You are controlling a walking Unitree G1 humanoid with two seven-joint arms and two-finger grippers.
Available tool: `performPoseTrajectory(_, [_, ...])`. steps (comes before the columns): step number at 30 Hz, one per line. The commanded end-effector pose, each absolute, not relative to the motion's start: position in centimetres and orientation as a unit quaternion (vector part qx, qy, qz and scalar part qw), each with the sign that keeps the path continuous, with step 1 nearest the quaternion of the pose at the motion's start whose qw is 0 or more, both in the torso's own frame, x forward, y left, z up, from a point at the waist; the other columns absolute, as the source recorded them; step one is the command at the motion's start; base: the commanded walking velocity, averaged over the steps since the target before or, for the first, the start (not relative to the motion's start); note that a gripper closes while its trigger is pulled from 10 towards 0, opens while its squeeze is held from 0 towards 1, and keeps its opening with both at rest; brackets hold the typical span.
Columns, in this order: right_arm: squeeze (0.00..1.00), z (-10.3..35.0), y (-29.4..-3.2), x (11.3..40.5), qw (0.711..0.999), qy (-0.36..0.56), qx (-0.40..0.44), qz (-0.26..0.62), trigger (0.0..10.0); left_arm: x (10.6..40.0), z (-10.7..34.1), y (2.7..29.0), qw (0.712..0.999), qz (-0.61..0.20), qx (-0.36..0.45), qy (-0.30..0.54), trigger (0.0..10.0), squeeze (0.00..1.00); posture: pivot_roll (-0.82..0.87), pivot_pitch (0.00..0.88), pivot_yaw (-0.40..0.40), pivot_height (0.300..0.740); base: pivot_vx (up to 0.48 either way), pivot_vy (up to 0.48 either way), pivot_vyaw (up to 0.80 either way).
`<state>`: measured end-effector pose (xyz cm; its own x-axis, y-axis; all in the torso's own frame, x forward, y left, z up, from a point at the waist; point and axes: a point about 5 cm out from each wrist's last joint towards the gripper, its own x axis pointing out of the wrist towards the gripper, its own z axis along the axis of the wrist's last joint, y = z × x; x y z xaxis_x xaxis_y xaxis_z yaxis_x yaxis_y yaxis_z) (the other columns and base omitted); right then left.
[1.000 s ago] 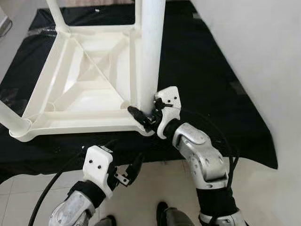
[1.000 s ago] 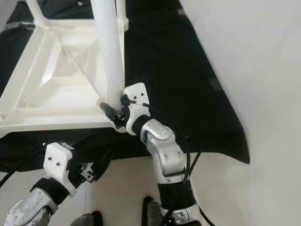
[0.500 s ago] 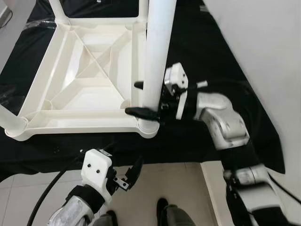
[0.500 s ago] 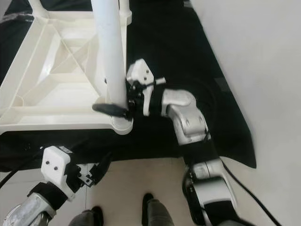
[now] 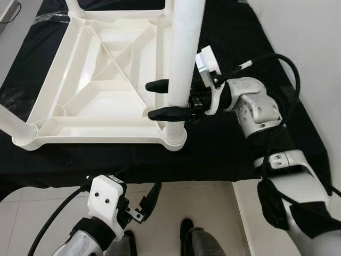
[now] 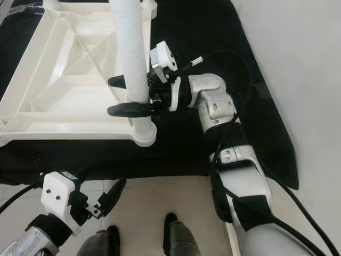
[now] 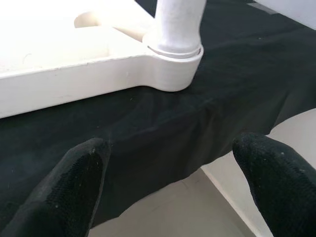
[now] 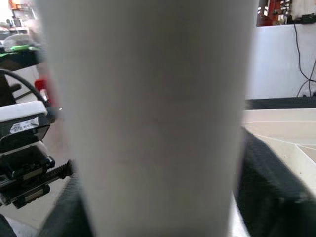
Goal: Building children table
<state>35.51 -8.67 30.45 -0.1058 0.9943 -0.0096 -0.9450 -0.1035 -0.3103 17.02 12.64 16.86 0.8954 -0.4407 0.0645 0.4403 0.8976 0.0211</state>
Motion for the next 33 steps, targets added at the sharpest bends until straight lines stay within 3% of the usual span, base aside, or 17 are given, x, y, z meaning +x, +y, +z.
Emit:
performPoseTrajectory(1, [0.00,30.5,-8.6,35.6,0.659,-0.120,-0.105,0.735,0.0,16.7,16.6,12.7,0.973,-0.228,0.008,-0.022,10.0,0.00,0.18,0.355,-0.029,0.740,0.000,0.000,0.00])
performPoseTrajectory(5, [0.00,30.1,-9.0,35.4,0.664,-0.124,-0.114,0.729,0.0,17.0,16.5,12.6,0.974,-0.227,0.007,-0.022,10.0,0.00,0.16,0.345,-0.029,0.740,0.000,0.000,0.00])
performPoseTrajectory(9, [0.00,28.8,-10.2,35.0,0.729,-0.122,-0.139,0.659,0.0,17.4,16.5,12.5,0.973,-0.228,0.005,-0.026,10.0,0.00,0.12,0.330,-0.046,0.740,0.000,0.000,0.00])
performPoseTrajectory(13, [0.00,23.0,-9.6,33.7,0.904,-0.018,-0.110,0.412,0.0,17.7,16.5,12.4,0.972,-0.232,0.001,-0.031,10.0,0.00,0.10,0.318,-0.050,0.740,0.000,0.000,0.00])
performPoseTrajectory(15, [0.00,23.0,-9.6,33.7,0.904,-0.018,-0.110,0.412,0.0,17.7,16.5,12.4,0.972,-0.232,0.001,-0.031,10.0,0.00,0.10,0.318,-0.050,0.740,0.000,0.000,0.00])
performPoseTrajectory(16, [0.00,22.0,-11.1,34.3,0.979,-0.002,-0.084,0.188,0.0,17.8,16.5,12.4,0.972,-0.233,0.001,-0.032,10.0,0.00,0.08,0.318,-0.041,0.740,0.000,0.000,0.00])
performPoseTrajectory(17, [0.00,22.0,-11.1,34.3,0.979,-0.002,-0.084,0.188,0.0,17.8,16.5,12.4,0.972,-0.233,0.001,-0.032,10.0,0.00,0.08,0.318,-0.041,0.740,0.000,0.000,0.00])
performPoseTrajectory(18, [0.00,20.2,-9.6,33.0,0.989,0.017,-0.069,0.129,0.0,18.2,16.5,12.3,0.971,-0.237,0.000,-0.034,10.0,0.00,0.06,0.306,-0.020,0.740,0.000,0.000,0.00])
performPoseTrajectory(19, [0.00,19.9,-7.0,32.3,0.988,0.010,-0.062,0.144,0.0,18.5,16.4,12.2,0.969,-0.243,-0.001,-0.035,10.0,0.00,0.06,0.291,-0.022,0.740,0.000,0.000,0.00])
performPoseTrajectory(21, [0.00,19.9,-7.0,32.3,0.988,0.010,-0.062,0.144,0.0,18.5,16.4,12.2,0.969,-0.243,-0.001,-0.035,10.0,0.00,0.06,0.291,-0.022,0.740,0.000,0.000,0.00])
performPoseTrajectory(23, [0.00,20.9,-2.4,32.6,0.971,-0.026,-0.053,0.231,0.0,19.0,16.3,12.0,0.968,-0.250,-0.003,-0.036,10.0,0.00,0.06,0.258,-0.027,0.740,0.000,0.000,0.00])
performPoseTrajectory(26, [0.00,21.4,-1.3,33.3,0.966,-0.036,-0.052,0.250,0.0,19.3,16.2,11.9,0.968,-0.249,-0.004,-0.038,10.0,0.00,0.07,0.251,-0.038,0.740,0.000,0.000,0.00])
performPoseTrajectory(28, [0.00,22.1,-0.8,33.8,0.965,-0.032,-0.052,0.254,4.4,19.5,16.3,11.8,0.969,-0.244,-0.003,-0.043,10.0,0.00,0.08,0.250,-0.049,0.740,0.000,0.000,0.00])
performPoseTrajectory(29, [0.00,22.1,-0.8,33.8,0.965,-0.032,-0.052,0.254,4.4,19.5,16.3,11.8,0.969,-0.244,-0.003,-0.043,10.0,0.00,0.08,0.250,-0.049,0.740,0.000,0.000,0.00])
performPoseTrajectory(30, [0.00,22.3,-1.2,33.7,0.966,-0.027,-0.054,0.252,10.0,19.5,16.3,11.8,0.970,-0.238,-0.001,-0.046,10.0,0.00,0.08,0.255,-0.053,0.740,0.000,0.000,0.00])
performPoseTrajectory(32, [0.00,22.4,-1.4,33.6,0.966,-0.024,-0.056,0.251,10.0,19.5,16.4,11.9,0.971,-0.234,0.000,-0.047,10.0,0.00,0.08,0.255,-0.053,0.740,0.000,0.000,0.00])
performPoseTrajectory(33, [1.00,22.7,-1.8,33.5,0.965,-0.025,-0.046,0.258,10.0,19.4,16.4,11.9,0.972,-0.231,0.001,-0.049,10.0,0.00,0.09,0.263,-0.058,0.740,0.000,0.000,0.00])
